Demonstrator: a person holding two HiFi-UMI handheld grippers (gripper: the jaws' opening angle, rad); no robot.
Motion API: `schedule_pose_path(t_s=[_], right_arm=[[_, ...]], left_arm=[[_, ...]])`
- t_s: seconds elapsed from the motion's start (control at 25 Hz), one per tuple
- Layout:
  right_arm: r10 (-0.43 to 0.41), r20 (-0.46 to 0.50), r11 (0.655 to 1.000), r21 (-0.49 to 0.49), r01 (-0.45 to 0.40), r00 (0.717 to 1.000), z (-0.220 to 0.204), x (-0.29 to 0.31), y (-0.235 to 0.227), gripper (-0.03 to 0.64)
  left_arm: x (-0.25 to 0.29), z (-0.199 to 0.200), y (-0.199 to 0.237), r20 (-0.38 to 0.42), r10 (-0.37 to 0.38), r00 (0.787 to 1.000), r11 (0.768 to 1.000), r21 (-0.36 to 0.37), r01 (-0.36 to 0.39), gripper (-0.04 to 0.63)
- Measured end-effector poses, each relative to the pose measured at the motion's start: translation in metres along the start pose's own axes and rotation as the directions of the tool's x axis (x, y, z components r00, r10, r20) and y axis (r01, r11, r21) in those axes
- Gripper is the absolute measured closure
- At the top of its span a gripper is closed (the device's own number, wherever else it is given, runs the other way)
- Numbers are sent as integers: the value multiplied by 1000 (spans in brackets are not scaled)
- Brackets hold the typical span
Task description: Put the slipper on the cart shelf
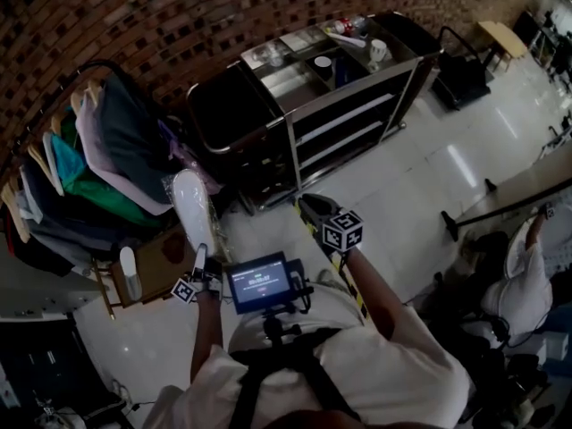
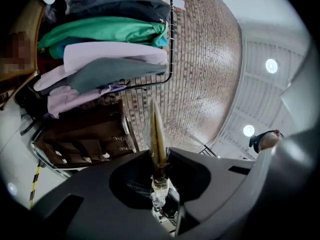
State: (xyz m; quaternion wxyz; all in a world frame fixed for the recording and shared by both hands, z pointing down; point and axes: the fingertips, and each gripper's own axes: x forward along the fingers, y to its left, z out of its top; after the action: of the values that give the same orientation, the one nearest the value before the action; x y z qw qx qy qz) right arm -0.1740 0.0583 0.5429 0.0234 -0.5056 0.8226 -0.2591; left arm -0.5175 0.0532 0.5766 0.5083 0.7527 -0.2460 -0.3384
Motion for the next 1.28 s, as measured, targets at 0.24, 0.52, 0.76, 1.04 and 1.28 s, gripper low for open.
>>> schedule_pose_path(t_s=[0.24,0.52,0.76,1.04,1.28], right_arm=[[-69,41,998,14,69,997,16,-46,-48,534],[-137,71,990,26,136,988,28,-104,-96,534],[-185,91,983,25,184,978,32,-155,-127,534],[-253,101,967,44,250,962,35,-214,-162,534],[-318,107,947,73,311,942,38,-249,-180,535]], left_arm=[[41,-44,-12,-41,-4,999,1000,-16,3,537],[85,-103,-15,-119,-15,993,1000,-14,14,537],[116,-151,-17,-167,-37,985,999,-36,31,537],[147,-207,-17,-210,-48,976,997,-65,35,537],[163,-239,-19,-264,-48,963,995,-97,23,537]])
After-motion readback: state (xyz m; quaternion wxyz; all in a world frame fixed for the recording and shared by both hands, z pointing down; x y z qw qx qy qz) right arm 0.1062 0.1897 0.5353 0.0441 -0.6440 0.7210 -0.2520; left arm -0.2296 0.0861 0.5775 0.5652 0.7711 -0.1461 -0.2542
